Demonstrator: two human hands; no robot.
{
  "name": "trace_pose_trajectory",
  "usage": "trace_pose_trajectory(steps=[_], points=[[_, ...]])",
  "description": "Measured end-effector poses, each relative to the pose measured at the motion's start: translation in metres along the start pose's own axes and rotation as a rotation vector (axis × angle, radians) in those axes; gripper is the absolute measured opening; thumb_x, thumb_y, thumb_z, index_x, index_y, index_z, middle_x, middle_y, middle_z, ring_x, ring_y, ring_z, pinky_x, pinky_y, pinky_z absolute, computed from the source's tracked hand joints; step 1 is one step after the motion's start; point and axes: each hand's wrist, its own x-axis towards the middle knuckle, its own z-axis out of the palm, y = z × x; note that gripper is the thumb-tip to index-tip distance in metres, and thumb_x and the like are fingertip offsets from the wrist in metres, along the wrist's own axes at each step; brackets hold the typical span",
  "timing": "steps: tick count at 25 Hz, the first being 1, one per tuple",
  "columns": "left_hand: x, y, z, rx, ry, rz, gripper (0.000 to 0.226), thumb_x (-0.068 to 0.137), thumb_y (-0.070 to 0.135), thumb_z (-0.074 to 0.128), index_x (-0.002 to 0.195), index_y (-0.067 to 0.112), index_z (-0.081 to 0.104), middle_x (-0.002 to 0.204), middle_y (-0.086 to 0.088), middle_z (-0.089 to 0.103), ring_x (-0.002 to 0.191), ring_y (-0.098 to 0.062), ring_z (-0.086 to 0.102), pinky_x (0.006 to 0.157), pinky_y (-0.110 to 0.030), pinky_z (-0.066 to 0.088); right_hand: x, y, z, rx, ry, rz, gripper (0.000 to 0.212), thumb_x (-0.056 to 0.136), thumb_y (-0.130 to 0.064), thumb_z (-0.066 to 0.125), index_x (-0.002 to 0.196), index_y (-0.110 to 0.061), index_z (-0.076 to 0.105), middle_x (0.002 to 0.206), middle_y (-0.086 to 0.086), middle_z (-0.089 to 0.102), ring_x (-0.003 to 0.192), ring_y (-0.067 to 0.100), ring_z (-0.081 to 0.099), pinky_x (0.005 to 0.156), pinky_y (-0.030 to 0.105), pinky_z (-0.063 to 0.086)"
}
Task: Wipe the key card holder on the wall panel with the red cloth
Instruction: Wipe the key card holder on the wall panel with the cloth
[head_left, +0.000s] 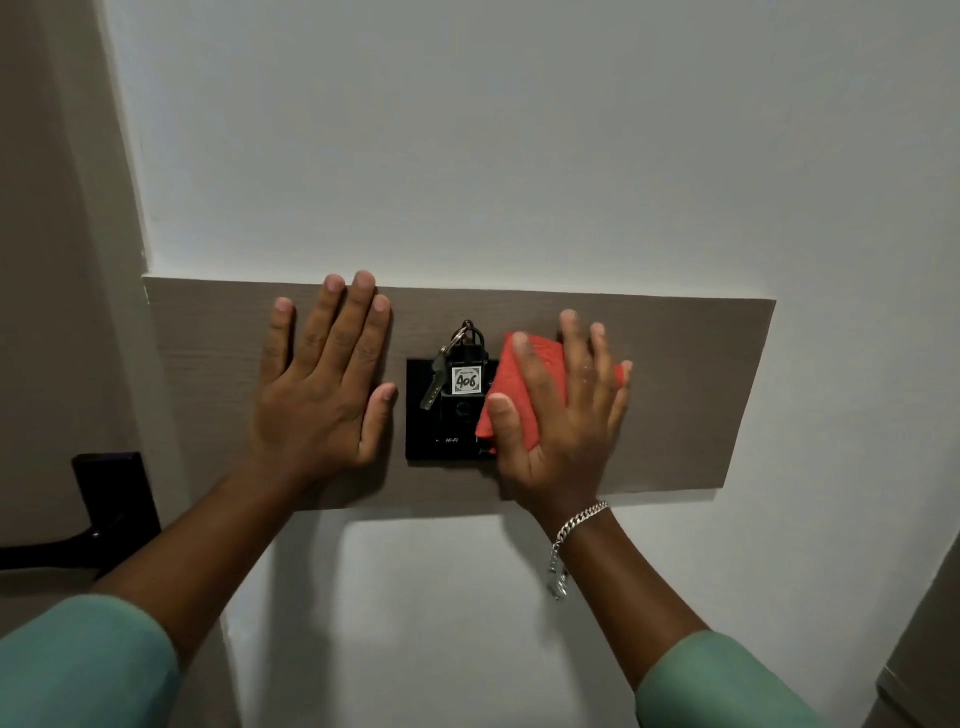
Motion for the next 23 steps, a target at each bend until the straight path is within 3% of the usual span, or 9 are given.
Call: trace_pose_trajectory(steps=[3,4,7,9,13,15,17,19,23], points=[[-0.001,-0.001,0.001,0.002,0.005,0.001,0.073,0.095,0.041,0.031,0.157,0.008,0.013,0.166,-0.011,0.007,0.154,-0.027,0.002,0.123,-0.054,0.005,-0.007,0.026,-0.010,-0.001,-0.035,-0.324,0.048,0.099,-0.054,0.043,0.142,-0.033,0.049,0.156,0.008,0.041,0.148,0.034,0.032,0.120,0.065,0.019],[-0.001,-0.001,0.001,0.008,0.013,0.003,0.073,0.095,0.041,0.031,0.157,0.007,0.014,0.165,-0.011,0.008,0.154,-0.027,0.003,0.123,-0.055,0.006,-0.008,0.037,-0.014,0.019,-0.041,-0.343,0.047,0.099,-0.052,0.043,0.140,-0.031,0.050,0.154,0.009,0.043,0.147,0.035,0.033,0.119,0.066,0.020],[0.000,0.000,0.001,0.008,0.019,0.003,0.072,0.095,0.041,0.031,0.157,0.007,0.014,0.165,-0.011,0.008,0.154,-0.027,0.003,0.123,-0.055,0.006,-0.004,0.019,-0.009,0.026,-0.019,-0.078,0.046,0.100,-0.051,0.039,0.141,-0.034,0.049,0.156,0.008,0.042,0.151,0.031,0.028,0.123,0.061,0.017],[0.000,0.000,0.001,0.007,0.023,0.005,0.072,0.095,0.041,0.030,0.157,0.007,0.014,0.165,-0.011,0.008,0.154,-0.027,0.003,0.123,-0.054,0.005,0.003,0.000,-0.004,0.010,-0.024,-0.055,0.047,0.099,-0.053,0.040,0.142,-0.036,0.048,0.157,0.004,0.042,0.152,0.028,0.027,0.124,0.060,0.013],[0.000,-0.001,0.001,0.002,0.021,0.002,0.073,0.095,0.041,0.031,0.157,0.007,0.014,0.165,-0.012,0.010,0.154,-0.027,0.004,0.123,-0.055,0.005,0.002,0.039,-0.022,-0.005,-0.102,-0.454,0.044,0.099,-0.048,0.046,0.139,-0.029,0.052,0.151,0.010,0.048,0.145,0.036,0.037,0.115,0.071,0.025],[0.001,0.001,0.000,0.005,0.019,0.001,0.073,0.095,0.041,0.032,0.157,0.007,0.014,0.164,-0.013,0.012,0.154,-0.027,0.004,0.122,-0.056,0.008,0.000,0.040,-0.021,0.008,-0.075,-0.283,0.045,0.100,-0.049,0.042,0.140,-0.030,0.050,0.154,0.011,0.043,0.147,0.034,0.034,0.119,0.066,0.023],[0.001,0.001,-0.001,-0.001,0.007,0.001,0.073,0.095,0.041,0.031,0.157,0.007,0.014,0.164,-0.013,0.011,0.154,-0.027,0.002,0.122,-0.056,0.008,0.003,0.008,-0.009,-0.011,0.005,0.087,0.047,0.101,-0.053,0.035,0.144,-0.036,0.045,0.160,0.006,0.038,0.152,0.028,0.026,0.125,0.056,0.014],[0.000,0.001,0.000,0.007,0.004,0.009,0.074,0.095,0.042,0.030,0.157,0.007,0.013,0.165,-0.012,0.008,0.154,-0.026,0.001,0.123,-0.055,0.006,0.006,-0.015,-0.001,-0.007,0.023,0.174,0.047,0.102,-0.054,0.034,0.145,-0.039,0.042,0.160,0.003,0.037,0.153,0.026,0.024,0.125,0.056,0.014],[0.000,0.000,0.000,-0.001,-0.001,0.008,0.074,0.095,0.043,0.030,0.157,0.007,0.013,0.165,-0.012,0.006,0.154,-0.027,0.001,0.123,-0.054,0.004,-0.023,0.029,-0.016,-0.012,-0.086,-0.292,0.047,0.100,-0.049,0.042,0.142,-0.029,0.046,0.154,0.014,0.042,0.147,0.036,0.031,0.116,0.069,0.025]])
